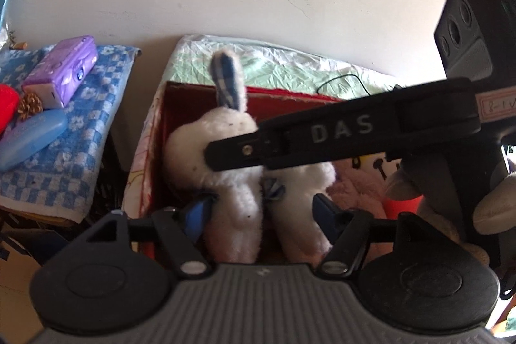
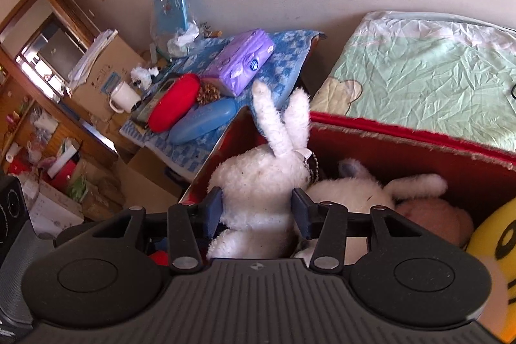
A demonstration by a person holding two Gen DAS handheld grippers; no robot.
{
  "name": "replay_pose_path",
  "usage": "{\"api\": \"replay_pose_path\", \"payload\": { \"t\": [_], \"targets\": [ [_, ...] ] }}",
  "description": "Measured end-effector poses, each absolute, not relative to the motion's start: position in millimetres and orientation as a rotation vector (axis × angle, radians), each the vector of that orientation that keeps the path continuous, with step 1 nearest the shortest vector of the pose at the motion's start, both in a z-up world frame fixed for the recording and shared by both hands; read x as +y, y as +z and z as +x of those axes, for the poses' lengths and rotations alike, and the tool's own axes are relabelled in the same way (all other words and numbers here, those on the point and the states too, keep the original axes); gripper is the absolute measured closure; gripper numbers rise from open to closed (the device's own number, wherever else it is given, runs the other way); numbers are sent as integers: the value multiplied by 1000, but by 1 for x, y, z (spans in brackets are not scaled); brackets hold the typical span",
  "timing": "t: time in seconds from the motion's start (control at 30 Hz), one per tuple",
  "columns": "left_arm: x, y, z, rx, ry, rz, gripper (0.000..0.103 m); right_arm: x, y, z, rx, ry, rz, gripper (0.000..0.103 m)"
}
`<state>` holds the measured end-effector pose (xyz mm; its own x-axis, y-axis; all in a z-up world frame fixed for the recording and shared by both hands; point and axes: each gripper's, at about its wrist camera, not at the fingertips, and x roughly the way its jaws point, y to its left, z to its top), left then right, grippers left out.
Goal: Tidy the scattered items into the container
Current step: 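Lower the white plush bunny into the red box with the right gripper, then open the right gripper and release the bunny inside the box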
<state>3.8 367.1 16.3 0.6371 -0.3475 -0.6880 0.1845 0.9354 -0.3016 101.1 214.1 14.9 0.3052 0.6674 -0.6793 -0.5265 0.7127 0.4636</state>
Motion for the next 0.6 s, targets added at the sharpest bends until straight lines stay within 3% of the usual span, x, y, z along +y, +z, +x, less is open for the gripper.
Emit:
{"api": "replay_pose_path", "payload": {
  "t": [0.4,0.5,0.6],
  "targets": [
    [365,12,1,794,-335,-196,32,201,0,108,1070,757,323,58],
    [371,12,-9,764,-319,-180,18,201,3,102,1059,764,307,54],
    [376,19,-17,747,-315,-183,16,202,10,95,1035,760,276,51]
  ]
}}
